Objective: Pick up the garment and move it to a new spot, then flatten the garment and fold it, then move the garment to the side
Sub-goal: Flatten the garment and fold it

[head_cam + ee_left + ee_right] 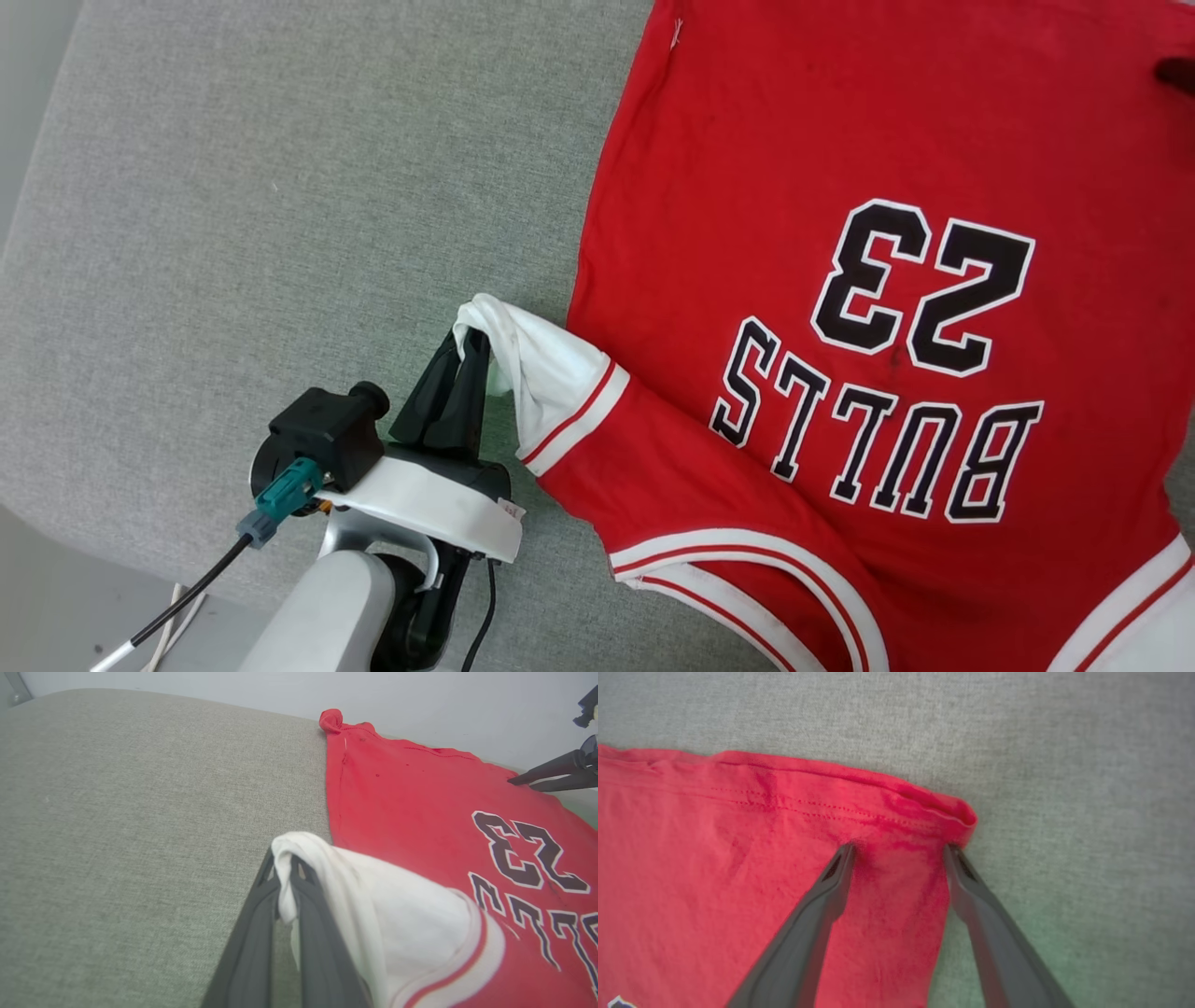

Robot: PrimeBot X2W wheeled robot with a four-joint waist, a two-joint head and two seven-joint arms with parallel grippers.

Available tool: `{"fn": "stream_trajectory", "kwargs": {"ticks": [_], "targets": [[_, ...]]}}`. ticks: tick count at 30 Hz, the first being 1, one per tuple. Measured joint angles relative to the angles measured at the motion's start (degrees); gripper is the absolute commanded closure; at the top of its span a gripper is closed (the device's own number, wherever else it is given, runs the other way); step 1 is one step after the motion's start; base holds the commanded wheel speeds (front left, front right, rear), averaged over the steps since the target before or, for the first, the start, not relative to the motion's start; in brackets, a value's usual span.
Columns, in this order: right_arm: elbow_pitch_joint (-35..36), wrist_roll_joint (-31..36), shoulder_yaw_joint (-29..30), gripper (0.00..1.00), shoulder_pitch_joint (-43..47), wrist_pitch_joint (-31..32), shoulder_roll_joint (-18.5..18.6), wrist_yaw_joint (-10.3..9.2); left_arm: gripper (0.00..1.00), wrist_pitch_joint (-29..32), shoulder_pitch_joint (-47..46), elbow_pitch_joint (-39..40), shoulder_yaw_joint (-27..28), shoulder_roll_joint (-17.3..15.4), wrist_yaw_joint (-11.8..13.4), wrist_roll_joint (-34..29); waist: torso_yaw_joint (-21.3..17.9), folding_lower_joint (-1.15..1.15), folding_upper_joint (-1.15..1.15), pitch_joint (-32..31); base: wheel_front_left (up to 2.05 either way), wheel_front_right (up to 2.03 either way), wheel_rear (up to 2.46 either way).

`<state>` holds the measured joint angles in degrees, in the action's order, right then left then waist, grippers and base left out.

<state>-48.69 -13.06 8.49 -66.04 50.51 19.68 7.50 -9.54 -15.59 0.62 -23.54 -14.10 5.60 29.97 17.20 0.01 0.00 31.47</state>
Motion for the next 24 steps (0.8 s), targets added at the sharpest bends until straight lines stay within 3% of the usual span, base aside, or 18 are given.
{"fn": "stream_trajectory", "kwargs": {"ticks": [1, 7, 14, 24], "targets": [[-0.80, 0.91, 0.62, 1.00, -0.17, 0.32, -0.42, 0.00, 1.00, -0.07, -0.07, -0.33, -0.12, 0.02, 0.00, 0.00, -0.02, 0.00, 0.00, -0.37, 0.00, 0.00, 0.00], [-2.26, 2.48, 0.65, 1.00, 0.81, -0.62, -0.85, 0.00, 1.00, -0.23, 0.14, -1.87, -0.21, 0.01, -0.04, 0.48, -0.24, 0.00, 0.00, -2.92, 0.00, 0.00, 0.00], [-0.86, 2.57, -4.20, 1.00, 4.42, -2.20, 0.08, 0.01, 1.00, 0.25, 3.36, -3.56, 0.87, -1.53, 0.81, 1.54, -1.63, 0.00, 0.00, -7.87, 0.00, 0.00, 0.00], [12.56, -6.23, -15.19, 1.00, 24.29, -2.34, 4.77, 0.01, 1.00, 2.36, 13.24, -2.46, 5.00, -5.53, 5.19, 4.07, -7.54, -0.01, 0.00, -18.53, 0.00, 0.00, 0.00]]}}
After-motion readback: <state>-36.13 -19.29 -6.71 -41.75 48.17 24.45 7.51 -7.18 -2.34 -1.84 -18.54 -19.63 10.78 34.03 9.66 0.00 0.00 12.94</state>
